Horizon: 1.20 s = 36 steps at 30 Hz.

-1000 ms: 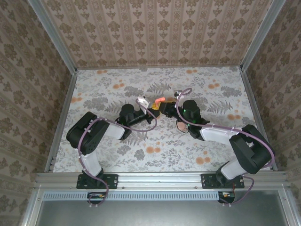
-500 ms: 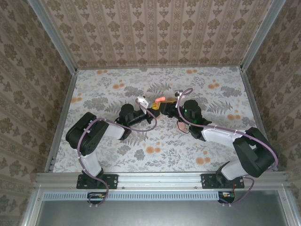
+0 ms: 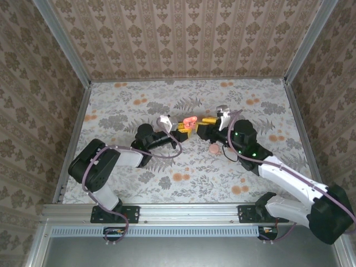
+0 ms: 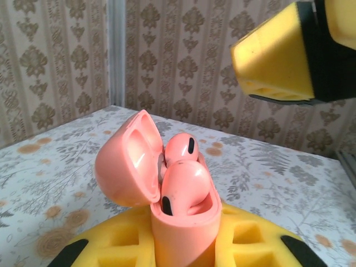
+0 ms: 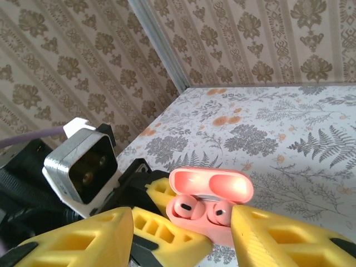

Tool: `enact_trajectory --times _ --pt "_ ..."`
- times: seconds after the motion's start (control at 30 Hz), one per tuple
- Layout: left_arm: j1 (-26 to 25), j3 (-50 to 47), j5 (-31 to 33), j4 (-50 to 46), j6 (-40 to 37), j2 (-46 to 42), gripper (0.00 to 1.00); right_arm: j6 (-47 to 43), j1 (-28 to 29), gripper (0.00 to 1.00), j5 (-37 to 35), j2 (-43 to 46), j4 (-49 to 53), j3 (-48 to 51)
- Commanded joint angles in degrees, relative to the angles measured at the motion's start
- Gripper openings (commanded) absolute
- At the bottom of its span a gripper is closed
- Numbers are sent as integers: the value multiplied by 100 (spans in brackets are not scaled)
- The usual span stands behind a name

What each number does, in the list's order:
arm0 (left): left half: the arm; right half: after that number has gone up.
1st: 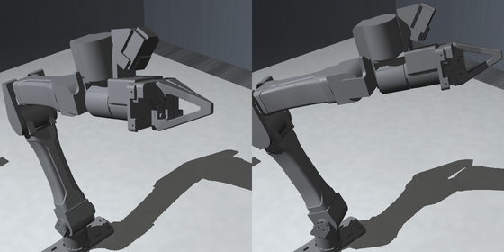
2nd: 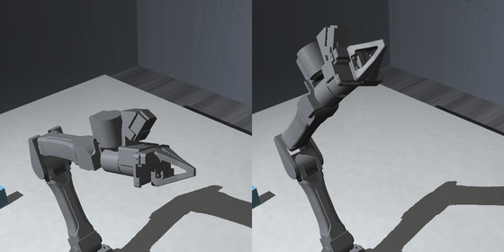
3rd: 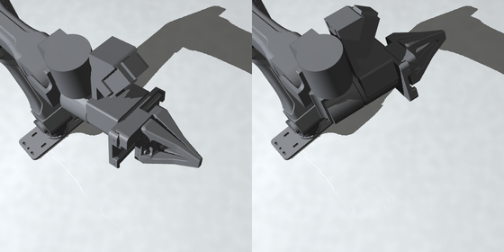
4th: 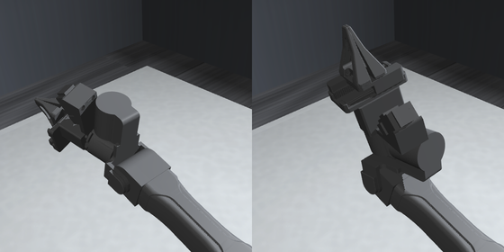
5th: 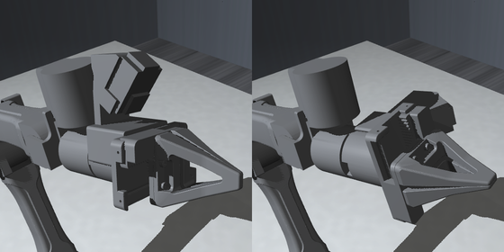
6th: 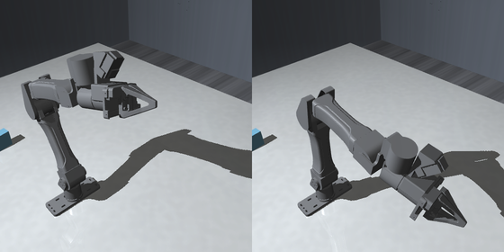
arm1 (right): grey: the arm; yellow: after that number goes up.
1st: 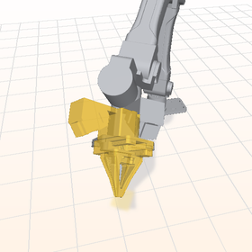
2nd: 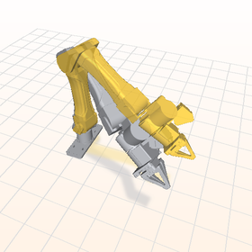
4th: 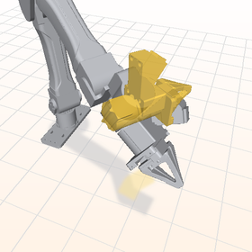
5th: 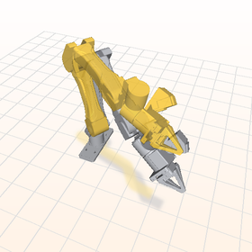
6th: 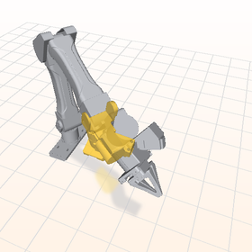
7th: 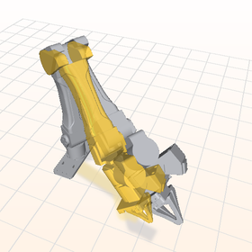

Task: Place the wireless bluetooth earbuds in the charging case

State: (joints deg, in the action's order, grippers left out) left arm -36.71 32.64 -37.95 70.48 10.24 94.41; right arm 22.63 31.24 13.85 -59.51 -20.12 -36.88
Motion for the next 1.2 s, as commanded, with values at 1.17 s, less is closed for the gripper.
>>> enact_trajectory --times 1.17 --pt "50 -410 -1355 -246 -500 -920 10 -679 -375 64 2861 -952 1118 -974"
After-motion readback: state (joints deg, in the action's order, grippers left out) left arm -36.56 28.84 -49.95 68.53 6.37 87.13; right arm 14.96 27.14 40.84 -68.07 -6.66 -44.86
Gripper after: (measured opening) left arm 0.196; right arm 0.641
